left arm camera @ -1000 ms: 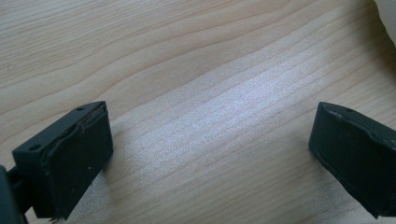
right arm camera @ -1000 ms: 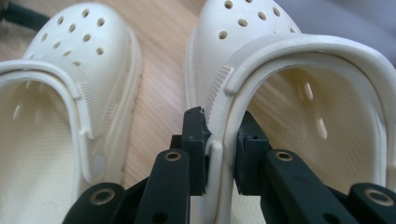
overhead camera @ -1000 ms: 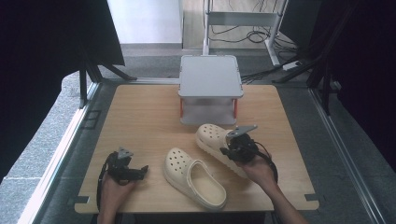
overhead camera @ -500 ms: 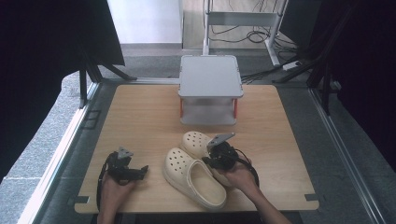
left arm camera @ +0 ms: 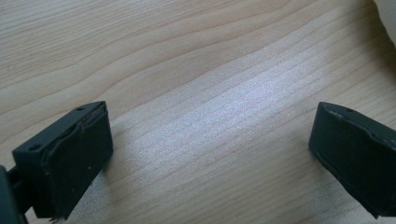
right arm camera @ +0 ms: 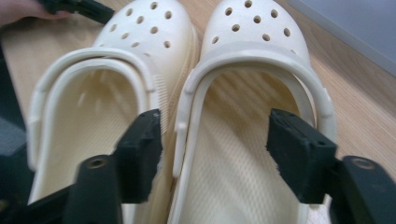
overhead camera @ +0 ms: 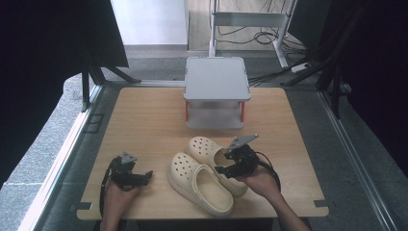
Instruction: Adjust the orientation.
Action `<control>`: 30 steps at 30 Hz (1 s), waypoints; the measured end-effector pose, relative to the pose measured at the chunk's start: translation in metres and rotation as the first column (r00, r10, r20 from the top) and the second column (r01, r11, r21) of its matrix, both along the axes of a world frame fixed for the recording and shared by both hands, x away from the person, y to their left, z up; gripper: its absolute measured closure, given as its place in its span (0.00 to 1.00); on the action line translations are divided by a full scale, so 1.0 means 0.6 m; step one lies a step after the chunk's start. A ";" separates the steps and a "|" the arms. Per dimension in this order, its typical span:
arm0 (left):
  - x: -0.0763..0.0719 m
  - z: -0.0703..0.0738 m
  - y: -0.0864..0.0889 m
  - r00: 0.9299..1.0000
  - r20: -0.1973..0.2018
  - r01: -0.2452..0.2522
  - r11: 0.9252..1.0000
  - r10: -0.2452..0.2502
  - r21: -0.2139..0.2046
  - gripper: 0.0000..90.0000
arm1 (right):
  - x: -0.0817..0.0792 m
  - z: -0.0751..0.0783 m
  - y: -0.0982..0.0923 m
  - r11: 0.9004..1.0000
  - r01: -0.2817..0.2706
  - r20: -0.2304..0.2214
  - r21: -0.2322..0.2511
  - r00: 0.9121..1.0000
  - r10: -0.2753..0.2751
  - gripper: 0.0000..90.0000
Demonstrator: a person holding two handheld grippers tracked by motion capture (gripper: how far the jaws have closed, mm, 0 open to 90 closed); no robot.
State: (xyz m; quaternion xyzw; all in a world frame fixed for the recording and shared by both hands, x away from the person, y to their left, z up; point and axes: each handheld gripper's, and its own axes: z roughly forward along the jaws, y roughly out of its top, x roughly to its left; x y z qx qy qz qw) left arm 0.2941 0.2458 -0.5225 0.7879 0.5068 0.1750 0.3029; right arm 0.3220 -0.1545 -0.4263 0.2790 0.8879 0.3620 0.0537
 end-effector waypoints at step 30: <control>0.000 0.000 0.000 1.000 0.000 0.000 1.000 0.000 0.001 0.00 | -0.007 -0.049 0.081 0.987 -0.130 -0.050 -0.100 0.991 0.125 0.33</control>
